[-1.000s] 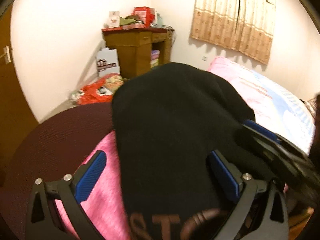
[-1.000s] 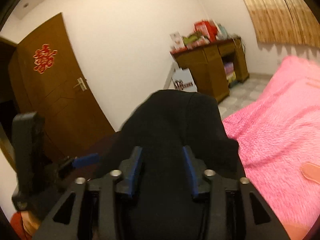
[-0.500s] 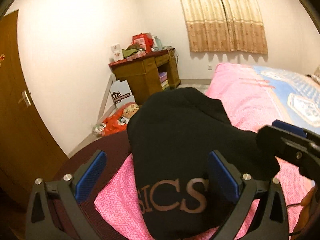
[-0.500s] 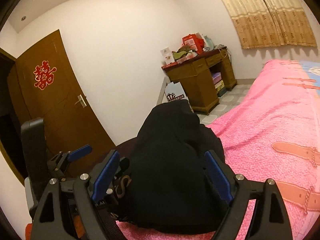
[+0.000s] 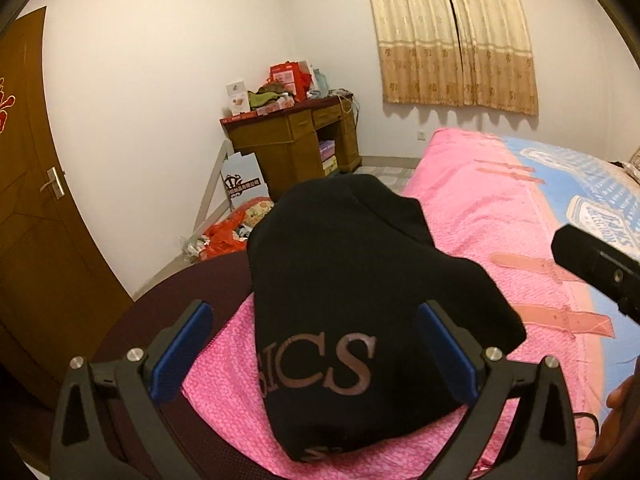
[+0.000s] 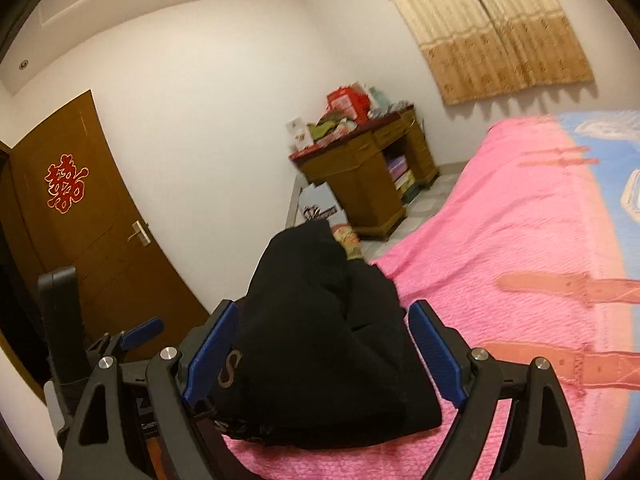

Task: Fold large clothes
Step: 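Lower the rolled hoodie onto the pink blanket and open both grippers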

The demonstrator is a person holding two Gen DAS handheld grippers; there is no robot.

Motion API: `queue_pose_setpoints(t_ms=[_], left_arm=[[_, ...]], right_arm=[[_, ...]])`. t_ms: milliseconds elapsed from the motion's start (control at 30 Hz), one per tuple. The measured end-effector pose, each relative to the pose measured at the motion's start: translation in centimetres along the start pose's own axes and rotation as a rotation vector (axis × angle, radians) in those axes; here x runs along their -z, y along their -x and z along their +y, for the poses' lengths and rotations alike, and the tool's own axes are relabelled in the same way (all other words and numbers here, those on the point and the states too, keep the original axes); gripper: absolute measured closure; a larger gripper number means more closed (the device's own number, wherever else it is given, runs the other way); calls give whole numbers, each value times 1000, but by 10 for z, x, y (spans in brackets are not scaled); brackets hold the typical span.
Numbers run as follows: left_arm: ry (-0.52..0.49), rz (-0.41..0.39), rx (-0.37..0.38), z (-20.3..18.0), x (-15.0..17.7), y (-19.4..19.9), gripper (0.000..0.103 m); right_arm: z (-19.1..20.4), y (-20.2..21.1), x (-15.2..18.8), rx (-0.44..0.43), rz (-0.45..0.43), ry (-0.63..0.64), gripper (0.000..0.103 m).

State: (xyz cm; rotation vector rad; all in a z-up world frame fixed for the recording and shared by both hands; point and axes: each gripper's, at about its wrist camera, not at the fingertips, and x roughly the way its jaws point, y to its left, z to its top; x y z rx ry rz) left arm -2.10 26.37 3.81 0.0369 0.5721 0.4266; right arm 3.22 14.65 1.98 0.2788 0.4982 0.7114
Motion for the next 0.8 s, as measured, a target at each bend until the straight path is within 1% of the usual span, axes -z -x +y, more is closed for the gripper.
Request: queue_pose_setpoints(t_ms=[167, 333, 433, 500, 533, 567, 667, 733, 800], left_arm=[[5, -32, -14, -4, 3, 6, 0], [50, -79, -56, 1, 6, 14, 0], [90, -73, -22, 9, 8, 13, 0], [141, -48, 35, 15, 9, 9, 0], [156, -42, 76, 17, 10, 7, 0], [157, -54, 108, 18, 12, 8, 0], [134, -87, 72, 17, 14, 10, 0], [139, -81, 63, 20, 14, 9, 0], [143, -81, 38, 24, 14, 7, 0]], right_arm=[[6, 8, -2, 9, -8, 15, 16], [11, 14, 0, 41, -33, 43, 16], [13, 16, 1, 47, -35, 56, 16], [14, 15, 2, 44, -28, 60, 16], [14, 15, 2, 44, -26, 60, 16], [14, 15, 3, 45, -24, 61, 16], [13, 15, 3, 47, -18, 62, 16], [12, 14, 3, 48, -12, 58, 16], [10, 13, 3, 45, -9, 48, 16]])
